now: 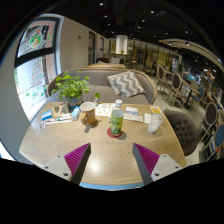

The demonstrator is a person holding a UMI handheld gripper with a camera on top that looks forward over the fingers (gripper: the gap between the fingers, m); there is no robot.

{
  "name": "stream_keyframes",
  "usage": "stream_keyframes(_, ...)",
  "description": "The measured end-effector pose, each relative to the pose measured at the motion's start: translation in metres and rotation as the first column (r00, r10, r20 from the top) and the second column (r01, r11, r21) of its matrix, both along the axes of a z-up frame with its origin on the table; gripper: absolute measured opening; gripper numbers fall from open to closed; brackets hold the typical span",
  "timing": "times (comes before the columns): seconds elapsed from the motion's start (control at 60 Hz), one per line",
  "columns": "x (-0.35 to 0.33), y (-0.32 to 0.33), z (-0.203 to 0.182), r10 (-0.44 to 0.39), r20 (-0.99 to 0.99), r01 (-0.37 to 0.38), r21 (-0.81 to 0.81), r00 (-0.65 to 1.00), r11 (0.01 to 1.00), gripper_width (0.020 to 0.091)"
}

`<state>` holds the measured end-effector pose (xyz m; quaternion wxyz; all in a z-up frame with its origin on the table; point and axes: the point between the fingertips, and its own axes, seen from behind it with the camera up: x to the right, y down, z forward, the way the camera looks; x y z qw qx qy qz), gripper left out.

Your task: Pour water

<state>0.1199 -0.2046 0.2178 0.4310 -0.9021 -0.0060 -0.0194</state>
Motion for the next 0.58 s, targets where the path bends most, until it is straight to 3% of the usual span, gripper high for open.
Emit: stream_keyframes(0.583, -0.015, 0.0, 0.005, 0.009, 0.056, -0.01, 0.015, 0.998, 1.0, 0.0852)
